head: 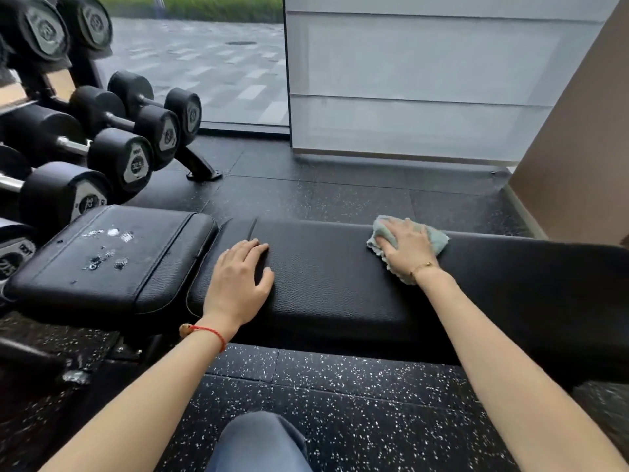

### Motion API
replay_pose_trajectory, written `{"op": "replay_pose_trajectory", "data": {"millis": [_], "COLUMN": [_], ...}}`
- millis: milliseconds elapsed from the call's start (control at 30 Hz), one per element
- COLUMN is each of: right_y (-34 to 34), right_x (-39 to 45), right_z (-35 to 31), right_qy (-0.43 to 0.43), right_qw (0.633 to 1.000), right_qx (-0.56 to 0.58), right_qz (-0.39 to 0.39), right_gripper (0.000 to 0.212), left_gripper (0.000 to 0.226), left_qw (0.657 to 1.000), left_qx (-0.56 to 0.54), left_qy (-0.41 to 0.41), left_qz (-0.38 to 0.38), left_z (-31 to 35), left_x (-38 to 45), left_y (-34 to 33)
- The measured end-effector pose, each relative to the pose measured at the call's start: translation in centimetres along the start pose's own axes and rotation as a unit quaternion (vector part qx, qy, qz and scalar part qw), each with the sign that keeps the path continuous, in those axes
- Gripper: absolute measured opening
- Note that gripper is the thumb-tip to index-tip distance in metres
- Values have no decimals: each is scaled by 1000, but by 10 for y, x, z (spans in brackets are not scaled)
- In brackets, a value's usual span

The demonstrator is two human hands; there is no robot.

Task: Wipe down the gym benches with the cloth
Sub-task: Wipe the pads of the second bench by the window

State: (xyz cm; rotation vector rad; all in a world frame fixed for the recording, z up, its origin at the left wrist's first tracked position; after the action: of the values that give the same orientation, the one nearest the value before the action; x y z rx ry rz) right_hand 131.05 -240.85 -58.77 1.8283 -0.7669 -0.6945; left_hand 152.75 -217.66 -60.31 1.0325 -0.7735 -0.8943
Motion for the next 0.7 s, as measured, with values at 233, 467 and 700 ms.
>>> {"op": "replay_pose_trajectory", "data": {"millis": [233, 467, 700], "right_y": [-49, -3, -13], "right_x": [-23, -68, 32], "right_z": [-109, 8, -38], "right_qy": [224, 156, 46], "right_qw": [971, 987, 997], "right_qx": [-27, 45, -46], "right_qz": [-72, -12, -28], "right_gripper": [53, 48, 39], "left_gripper": [59, 61, 64], "left_qw": [1000, 1000, 1000], "left_qx": [3, 7, 14], "left_qy": [1, -9, -1], "left_qz": [-1, -2, 0], "left_z": [-2, -2, 1], "left_x": [0, 0, -2], "left_y": [0, -3, -2]}}
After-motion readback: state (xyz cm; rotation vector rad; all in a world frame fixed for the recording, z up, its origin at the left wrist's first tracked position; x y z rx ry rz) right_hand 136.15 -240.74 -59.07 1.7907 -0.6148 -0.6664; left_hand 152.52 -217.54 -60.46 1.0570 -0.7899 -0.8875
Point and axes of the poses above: each hand's wrist, its own x-axis towards the middle knuckle, its own y-axis out of the back of the hand, z = x × y, the point moved 6 cm from there along x, towards the middle knuckle, and after that the axes turned 13 degrees about -z, right-handed, at the moved point
